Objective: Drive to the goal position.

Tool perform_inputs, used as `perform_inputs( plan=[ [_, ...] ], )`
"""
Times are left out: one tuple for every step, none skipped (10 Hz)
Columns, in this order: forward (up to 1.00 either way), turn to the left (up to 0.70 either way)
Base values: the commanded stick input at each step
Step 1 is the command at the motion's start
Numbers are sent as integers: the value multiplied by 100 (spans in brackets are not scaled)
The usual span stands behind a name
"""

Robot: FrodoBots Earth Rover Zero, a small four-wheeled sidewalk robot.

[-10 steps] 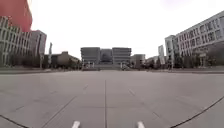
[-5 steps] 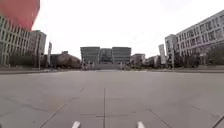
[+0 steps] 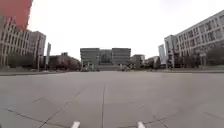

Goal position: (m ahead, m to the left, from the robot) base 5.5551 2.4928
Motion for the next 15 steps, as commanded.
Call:
perform_inputs(
  plan=[
    [60, 0],
    [60, 0],
    [60, 0],
    [60, 0],
    [60, 0],
    [60, 0],
    [60, 0],
    [60, 0],
    [60, 0],
    [60, 0],
    [60, 0],
    [60, 0],
    [60, 0],
    [60, 0],
    [60, 0]
  ],
)
